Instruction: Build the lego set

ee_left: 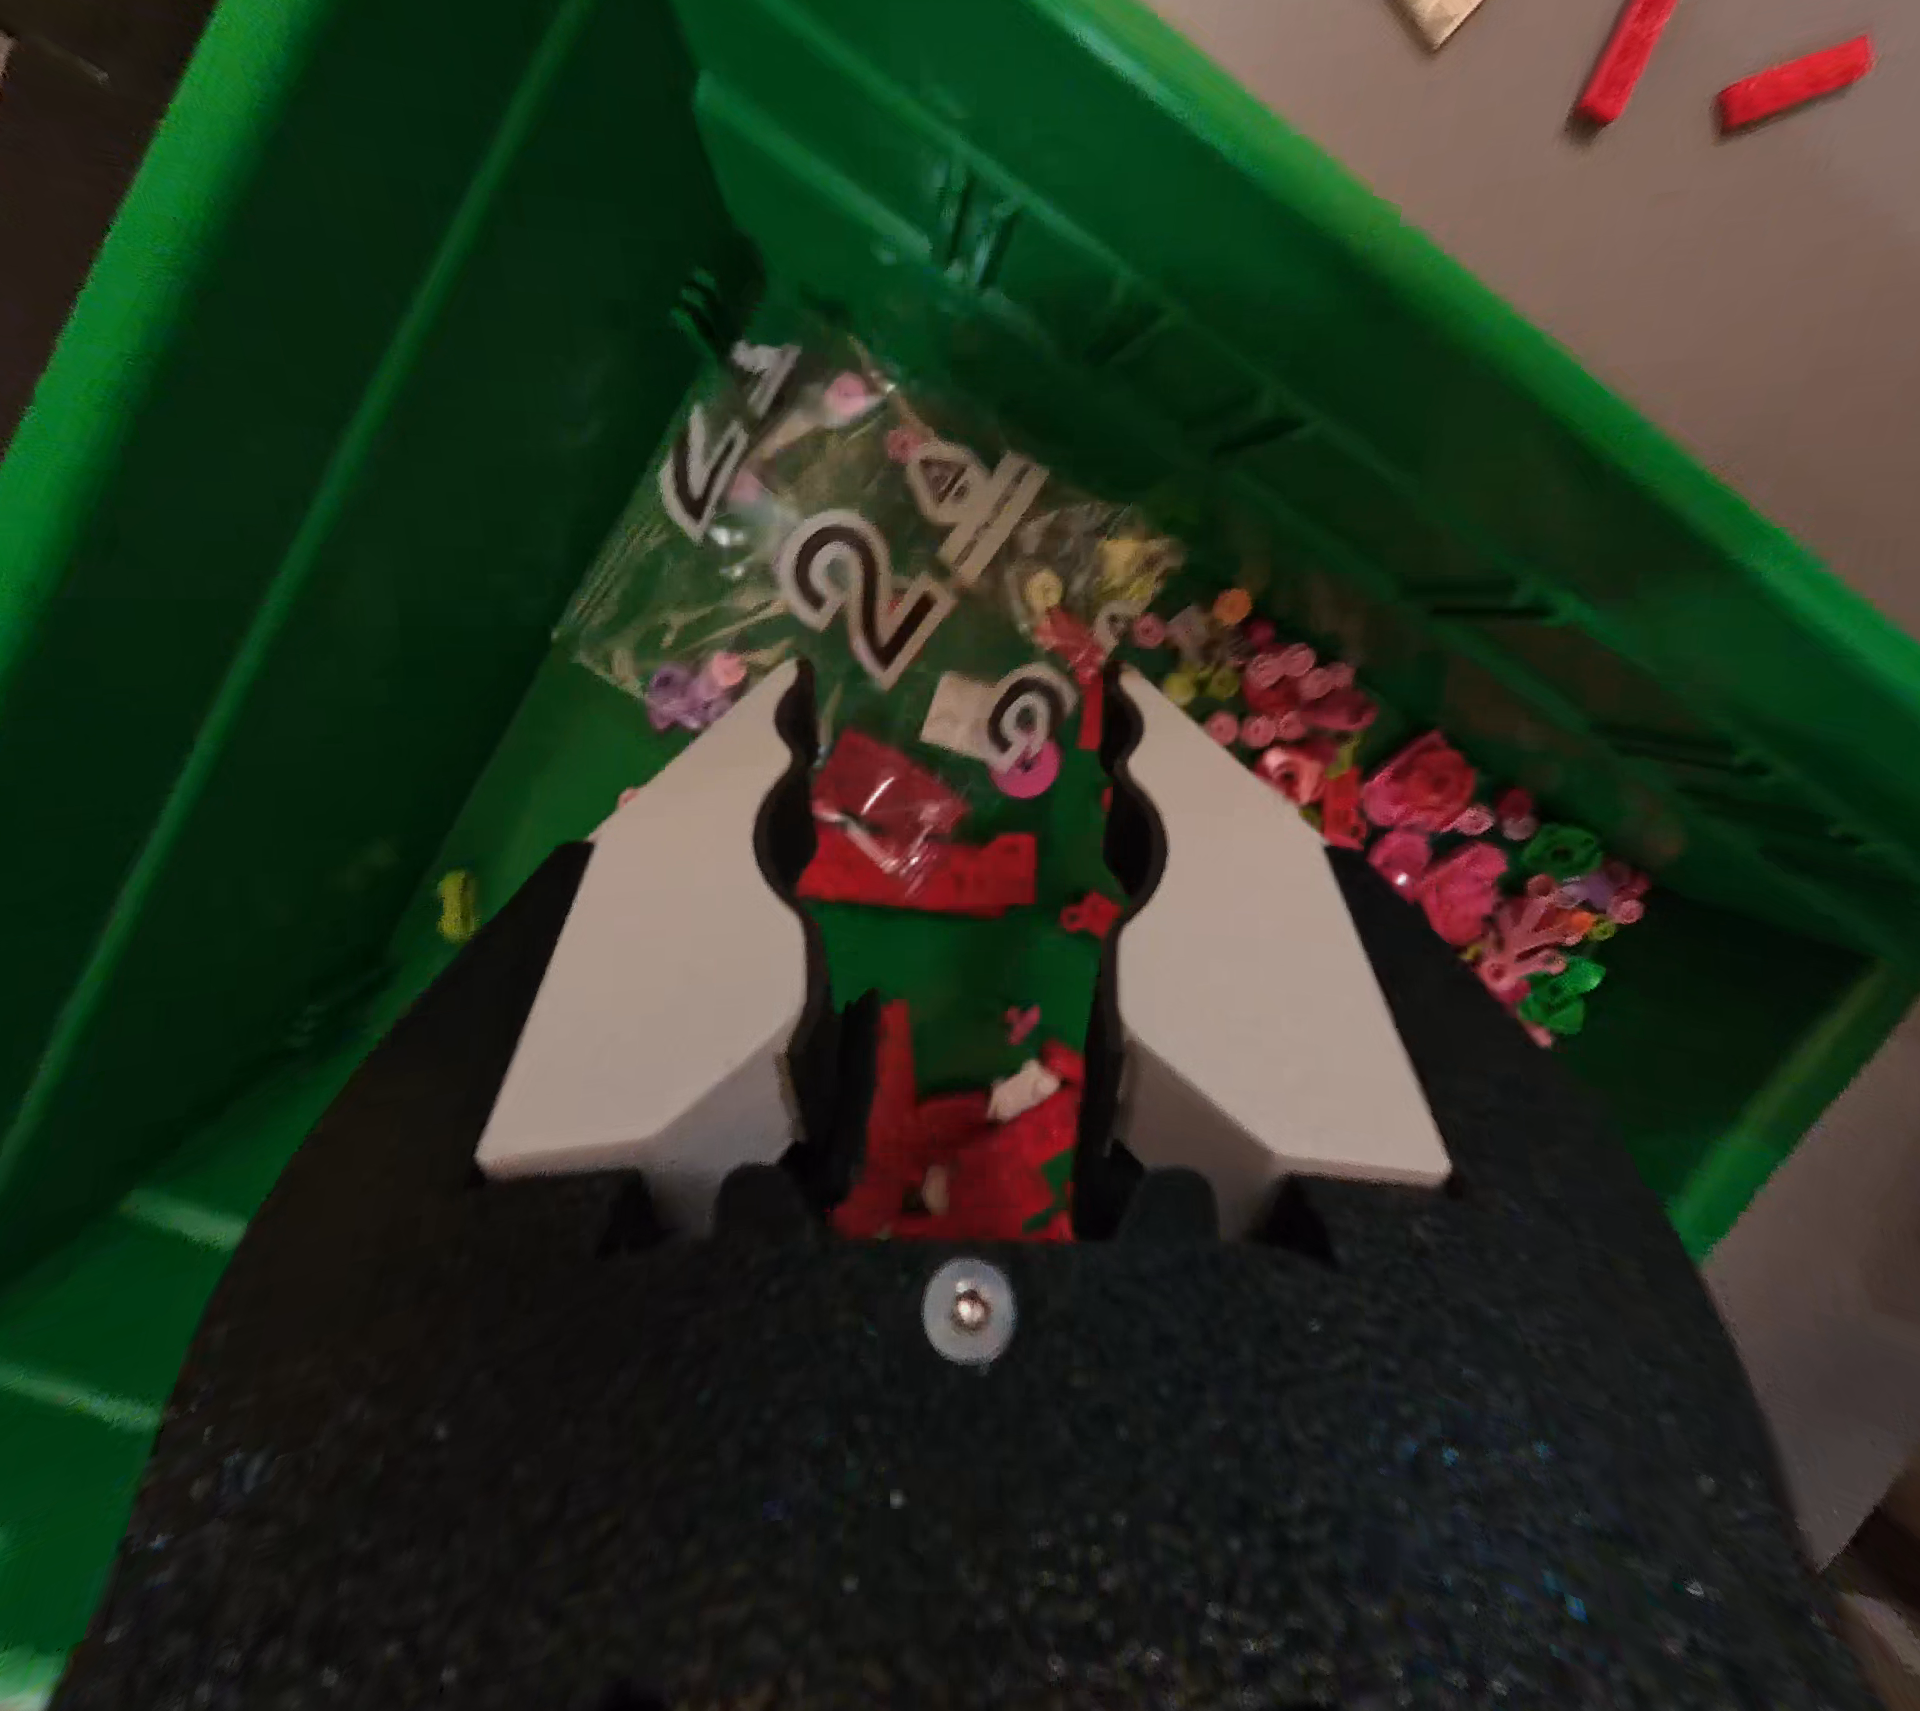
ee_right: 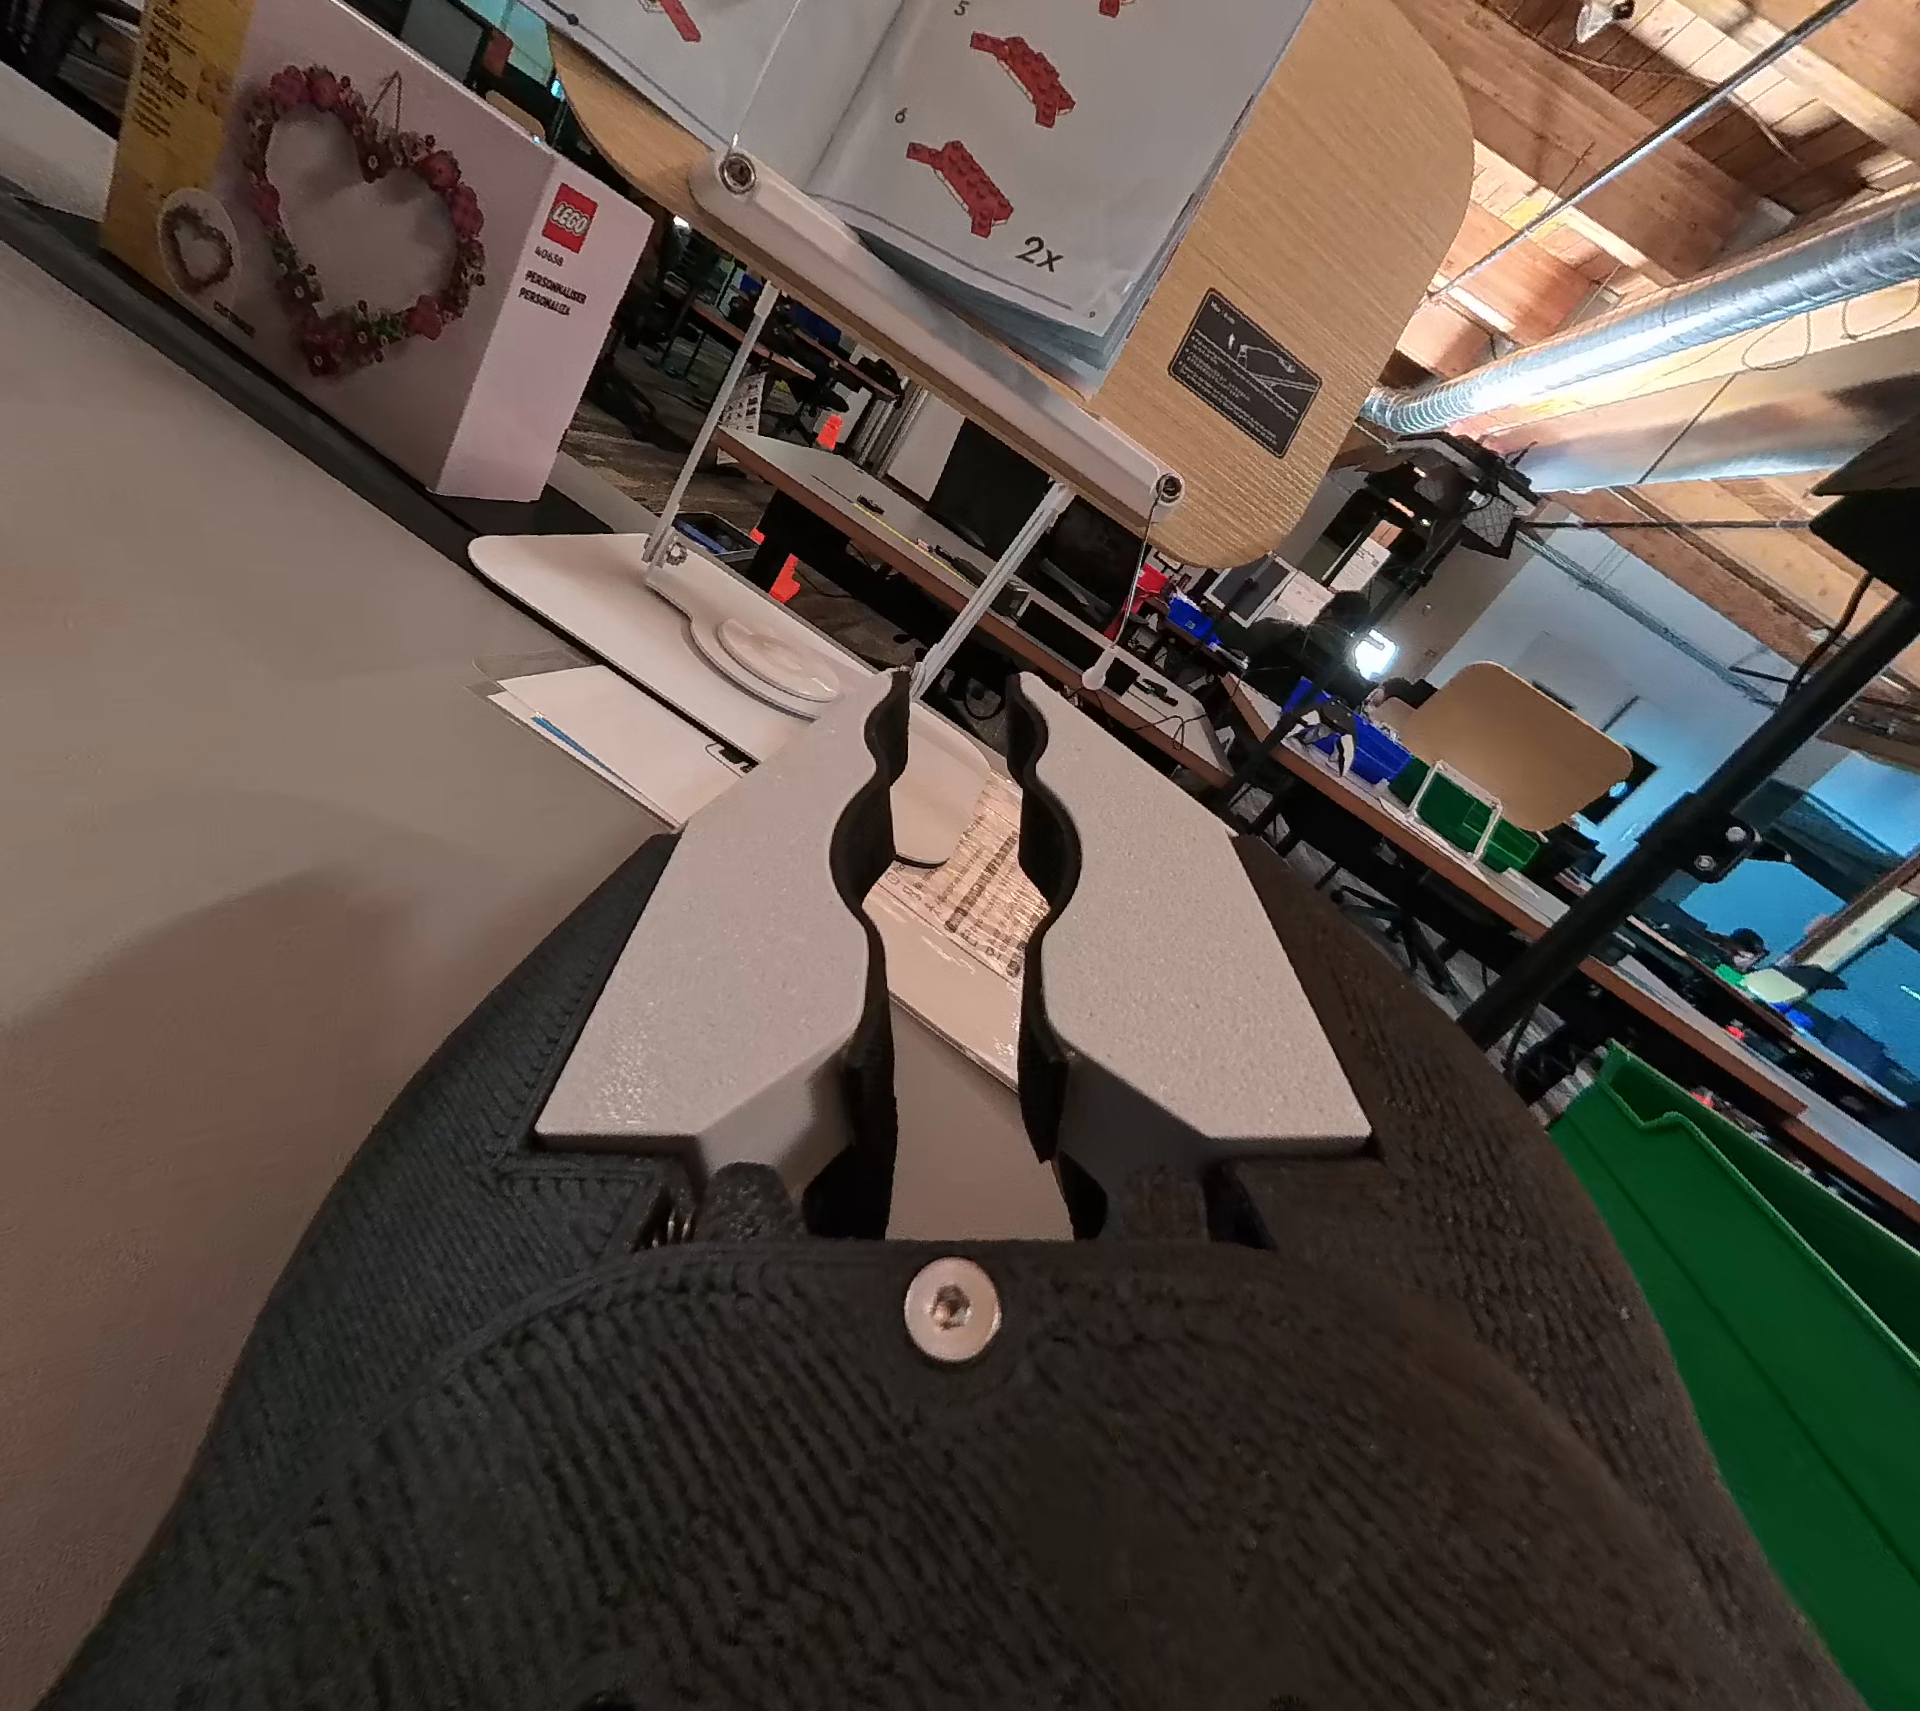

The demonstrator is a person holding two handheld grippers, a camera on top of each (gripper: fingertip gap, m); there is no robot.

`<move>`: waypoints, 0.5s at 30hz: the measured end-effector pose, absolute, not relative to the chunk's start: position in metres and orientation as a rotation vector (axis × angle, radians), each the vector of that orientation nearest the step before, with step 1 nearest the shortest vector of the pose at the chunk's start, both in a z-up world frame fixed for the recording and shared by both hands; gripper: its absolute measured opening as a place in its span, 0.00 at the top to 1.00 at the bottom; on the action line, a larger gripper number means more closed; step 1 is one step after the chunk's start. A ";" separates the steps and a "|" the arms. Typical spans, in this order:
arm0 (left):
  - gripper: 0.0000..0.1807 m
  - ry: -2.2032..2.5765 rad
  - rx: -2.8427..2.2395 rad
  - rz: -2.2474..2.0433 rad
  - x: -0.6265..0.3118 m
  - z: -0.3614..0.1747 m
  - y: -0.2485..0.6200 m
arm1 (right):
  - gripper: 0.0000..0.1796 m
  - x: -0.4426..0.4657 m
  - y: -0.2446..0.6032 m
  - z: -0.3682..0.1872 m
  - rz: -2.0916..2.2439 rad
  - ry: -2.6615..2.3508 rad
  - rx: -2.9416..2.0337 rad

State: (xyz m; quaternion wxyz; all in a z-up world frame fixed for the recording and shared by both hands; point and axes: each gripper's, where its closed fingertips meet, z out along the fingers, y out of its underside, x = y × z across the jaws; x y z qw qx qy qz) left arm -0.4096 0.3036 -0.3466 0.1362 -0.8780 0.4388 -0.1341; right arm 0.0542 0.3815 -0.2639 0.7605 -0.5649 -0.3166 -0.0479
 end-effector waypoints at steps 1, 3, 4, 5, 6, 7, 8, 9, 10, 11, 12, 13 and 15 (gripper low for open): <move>0.73 1.283 -2.560 -0.363 -0.415 -0.346 0.304 | 0.91 0.054 0.381 -0.264 -0.104 -0.689 -1.229; 0.77 1.314 -2.611 -0.294 -0.429 -0.347 0.302 | 0.91 0.055 0.381 -0.263 -0.102 -0.686 -1.229; 0.78 1.362 -2.637 -0.216 -0.439 -0.348 0.301 | 0.91 0.055 0.381 -0.263 -0.101 -0.686 -1.228; 0.79 1.426 -2.656 -0.117 -0.451 -0.350 0.300 | 0.91 0.054 0.381 -0.263 -0.100 -0.686 -1.228; 0.80 1.484 -2.674 -0.038 -0.460 -0.352 0.298 | 0.91 0.054 0.381 -0.263 -0.100 -0.686 -1.228; 0.81 1.525 -2.694 0.003 -0.466 -0.354 0.295 | 0.91 0.054 0.381 -0.263 -0.100 -0.687 -1.228; 0.82 1.554 -2.712 0.003 -0.468 -0.356 0.292 | 0.91 0.054 0.381 -0.263 -0.100 -0.687 -1.228; 0.82 1.581 -2.723 0.005 -0.469 -0.359 0.290 | 0.91 0.054 0.381 -0.263 -0.100 -0.687 -1.227; 0.83 1.613 -2.722 0.027 -0.471 -0.361 0.290 | 0.91 0.054 0.381 -0.263 -0.099 -0.686 -1.227; 0.84 1.644 -2.712 0.055 -0.473 -0.363 0.291 | 0.91 0.054 0.381 -0.263 -0.099 -0.686 -1.227; 0.84 1.666 -2.697 0.065 -0.472 -0.365 0.292 | 0.91 0.054 0.381 -0.263 -0.099 -0.685 -1.227; 0.84 1.672 -2.679 0.057 -0.470 -0.365 0.293 | 0.91 0.054 0.381 -0.263 -0.099 -0.686 -1.227; 0.85 1.660 -2.644 0.056 -0.464 -0.366 0.298 | 0.91 0.054 0.381 -0.263 -0.099 -0.686 -1.227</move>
